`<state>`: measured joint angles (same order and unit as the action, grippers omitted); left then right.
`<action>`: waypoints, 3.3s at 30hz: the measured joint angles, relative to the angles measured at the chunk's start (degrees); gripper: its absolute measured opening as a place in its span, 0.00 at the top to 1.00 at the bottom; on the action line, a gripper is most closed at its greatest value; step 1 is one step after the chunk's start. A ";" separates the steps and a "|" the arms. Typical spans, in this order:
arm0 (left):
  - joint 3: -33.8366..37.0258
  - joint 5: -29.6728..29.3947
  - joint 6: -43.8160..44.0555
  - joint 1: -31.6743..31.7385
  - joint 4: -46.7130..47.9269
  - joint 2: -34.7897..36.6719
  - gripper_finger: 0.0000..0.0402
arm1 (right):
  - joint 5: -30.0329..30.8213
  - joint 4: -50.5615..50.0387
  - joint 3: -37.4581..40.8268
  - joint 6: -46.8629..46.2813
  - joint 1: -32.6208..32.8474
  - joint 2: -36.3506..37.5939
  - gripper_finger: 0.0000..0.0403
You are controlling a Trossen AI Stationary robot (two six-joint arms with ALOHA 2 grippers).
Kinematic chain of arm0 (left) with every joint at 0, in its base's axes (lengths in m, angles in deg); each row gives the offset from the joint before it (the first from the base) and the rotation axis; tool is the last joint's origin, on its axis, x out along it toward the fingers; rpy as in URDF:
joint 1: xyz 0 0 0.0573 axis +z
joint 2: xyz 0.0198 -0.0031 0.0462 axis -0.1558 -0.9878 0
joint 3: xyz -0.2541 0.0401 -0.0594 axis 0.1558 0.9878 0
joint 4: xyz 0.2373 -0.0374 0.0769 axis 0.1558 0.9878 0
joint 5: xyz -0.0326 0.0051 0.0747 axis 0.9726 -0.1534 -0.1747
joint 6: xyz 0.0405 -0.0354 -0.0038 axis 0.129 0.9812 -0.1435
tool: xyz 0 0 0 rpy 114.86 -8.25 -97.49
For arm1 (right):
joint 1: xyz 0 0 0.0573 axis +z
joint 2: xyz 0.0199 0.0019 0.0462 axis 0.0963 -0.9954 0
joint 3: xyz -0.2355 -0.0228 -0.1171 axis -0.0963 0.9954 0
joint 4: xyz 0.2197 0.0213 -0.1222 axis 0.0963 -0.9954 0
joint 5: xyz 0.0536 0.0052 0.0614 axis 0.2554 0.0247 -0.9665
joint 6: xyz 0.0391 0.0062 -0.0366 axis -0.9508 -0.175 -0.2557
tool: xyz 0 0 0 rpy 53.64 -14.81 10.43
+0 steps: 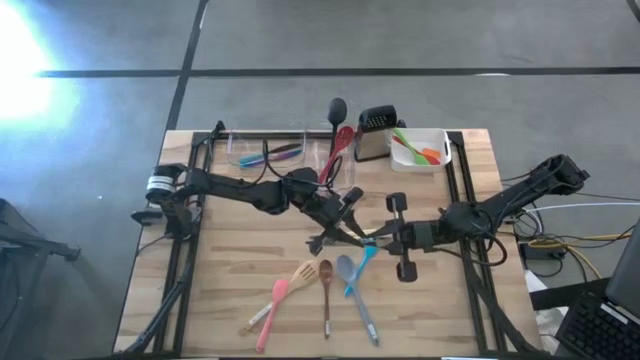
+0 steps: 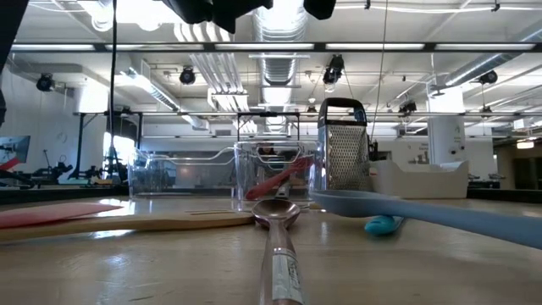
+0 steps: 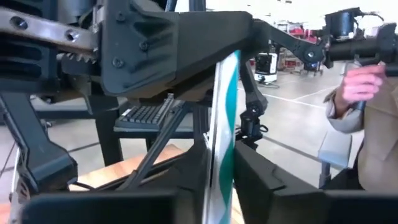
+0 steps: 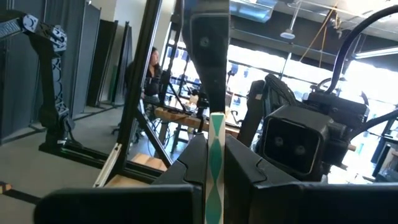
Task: Pick & Place Kitchen Items
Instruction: Put the blue white knife into the left transparent bin
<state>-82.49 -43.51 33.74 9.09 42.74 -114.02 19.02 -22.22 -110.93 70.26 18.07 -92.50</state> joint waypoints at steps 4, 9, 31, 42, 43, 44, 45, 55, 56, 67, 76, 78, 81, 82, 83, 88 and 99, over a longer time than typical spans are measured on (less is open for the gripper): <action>-0.27 -0.06 -1.59 -0.07 0.10 -0.02 0.88 | -0.09 0.12 0.00 -0.21 0.02 0.02 0.95; -0.27 -0.03 -0.59 -0.05 0.17 -0.02 0.88 | 0.03 -0.09 0.00 -1.06 0.02 0.02 0.95; 4.63 -31.83 -10.72 1.33 33.80 22.87 0.88 | 0.20 -31.65 0.21 -22.05 0.17 16.47 0.52; 6.36 -63.20 -12.97 7.57 58.05 36.99 0.88 | 0.25 -33.39 2.59 -24.37 0.24 15.72 0.56; 5.71 -63.70 -12.40 8.97 60.75 37.61 0.88 | 0.25 -33.44 2.60 -24.36 0.24 15.66 0.57; 4.85 -63.85 -11.63 10.46 63.35 37.95 0.88 | 0.25 -33.19 2.59 -24.38 0.24 15.51 0.57; 3.93 -63.93 -10.71 11.92 65.85 38.25 0.88 | 0.27 -33.06 2.50 -24.38 0.24 15.45 0.58; -7.41 -63.07 -7.61 25.60 88.90 33.21 0.88 | 0.29 -32.92 2.47 -24.41 0.24 15.43 0.61; -8.83 -63.07 -7.71 26.80 91.61 31.91 0.88 | 0.29 -32.91 2.47 -24.41 0.24 15.43 0.61; -14.25 -63.32 -15.73 33.22 110.31 17.80 0.88 | 0.42 -32.94 2.97 -26.18 0.24 15.41 0.60; -8.01 -64.92 -18.99 37.59 107.87 15.05 0.88 | 0.69 -29.98 5.71 -28.25 0.24 15.32 0.63; -6.32 -64.02 -20.22 38.72 105.59 15.02 0.88 | 0.69 -28.97 6.05 -28.24 0.24 15.32 0.63; -3.75 -61.13 -22.50 40.11 102.03 15.00 0.88 | 0.69 -28.90 6.28 -28.26 0.24 15.32 0.65; -2.87 -60.64 -23.46 40.45 100.17 15.00 0.88 | 0.71 -28.91 6.29 -28.27 0.24 15.32 0.65; -2.05 -60.45 -24.48 40.76 98.48 15.00 0.88 | 0.71 -28.86 6.29 -28.27 0.24 15.32 0.66; 1.85 -60.04 -28.51 41.83 92.25 15.00 0.88 | 0.71 -27.98 6.32 -28.27 0.24 15.32 0.67; 9.17 -54.01 -29.86 44.86 85.34 14.55 0.88 | 0.86 -25.97 6.32 -28.27 0.24 14.93 0.67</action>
<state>-73.33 -97.52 3.88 53.95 128.08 -99.46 19.88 -48.20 -104.61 41.99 18.31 -77.58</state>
